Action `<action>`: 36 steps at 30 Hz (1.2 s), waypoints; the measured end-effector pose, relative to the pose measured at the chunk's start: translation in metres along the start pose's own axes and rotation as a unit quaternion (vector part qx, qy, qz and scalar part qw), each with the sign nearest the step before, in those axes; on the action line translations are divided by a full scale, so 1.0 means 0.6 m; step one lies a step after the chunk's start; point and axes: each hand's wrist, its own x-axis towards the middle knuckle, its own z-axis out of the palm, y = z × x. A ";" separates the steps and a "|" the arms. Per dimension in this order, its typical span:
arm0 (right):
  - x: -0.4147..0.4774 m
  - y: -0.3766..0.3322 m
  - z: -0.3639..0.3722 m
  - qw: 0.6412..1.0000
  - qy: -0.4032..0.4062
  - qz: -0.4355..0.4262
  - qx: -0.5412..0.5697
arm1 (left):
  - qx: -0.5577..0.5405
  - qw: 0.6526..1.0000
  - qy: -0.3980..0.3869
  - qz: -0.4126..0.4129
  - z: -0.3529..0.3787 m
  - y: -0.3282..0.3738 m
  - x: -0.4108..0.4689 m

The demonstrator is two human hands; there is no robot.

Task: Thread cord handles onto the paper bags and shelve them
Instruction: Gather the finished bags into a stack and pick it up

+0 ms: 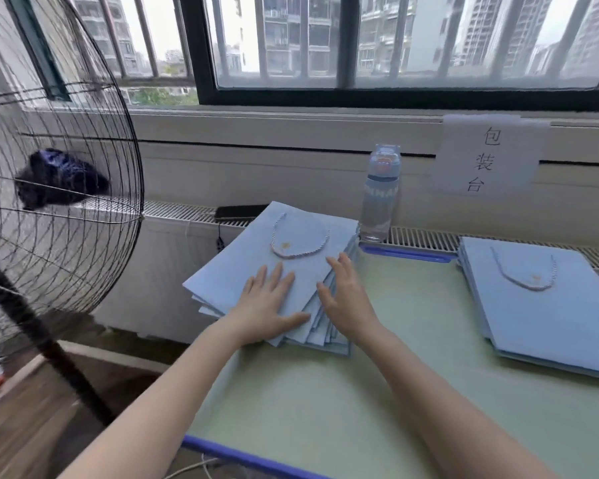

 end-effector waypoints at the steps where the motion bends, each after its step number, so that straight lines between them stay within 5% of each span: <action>1: -0.004 0.004 0.002 1.000 -0.006 0.001 -0.001 | -0.005 1.000 0.010 -0.003 0.003 0.003 0.002; 7: -0.008 0.022 -0.009 1.000 -0.014 0.012 0.004 | -0.049 0.998 0.020 -0.024 -0.011 0.021 0.000; 12: -0.019 0.024 -0.016 1.000 -0.019 0.021 0.009 | 0.085 0.995 0.055 -0.016 -0.030 0.054 0.003; 23: -0.026 -0.005 -0.031 0.994 0.003 0.044 0.100 | 0.192 0.981 0.023 0.004 -0.057 0.062 -0.018; 27: -0.021 -0.028 -0.040 0.950 0.019 0.097 0.296 | 0.129 0.981 0.101 0.099 -0.046 0.052 -0.048; 32: -0.019 -0.048 -0.046 0.921 0.180 0.122 0.323 | -0.025 0.970 0.154 0.185 -0.028 0.045 -0.071; 36: -0.020 -0.073 -0.083 0.898 0.254 0.060 0.355 | -0.204 0.947 0.191 0.162 -0.034 0.074 -0.058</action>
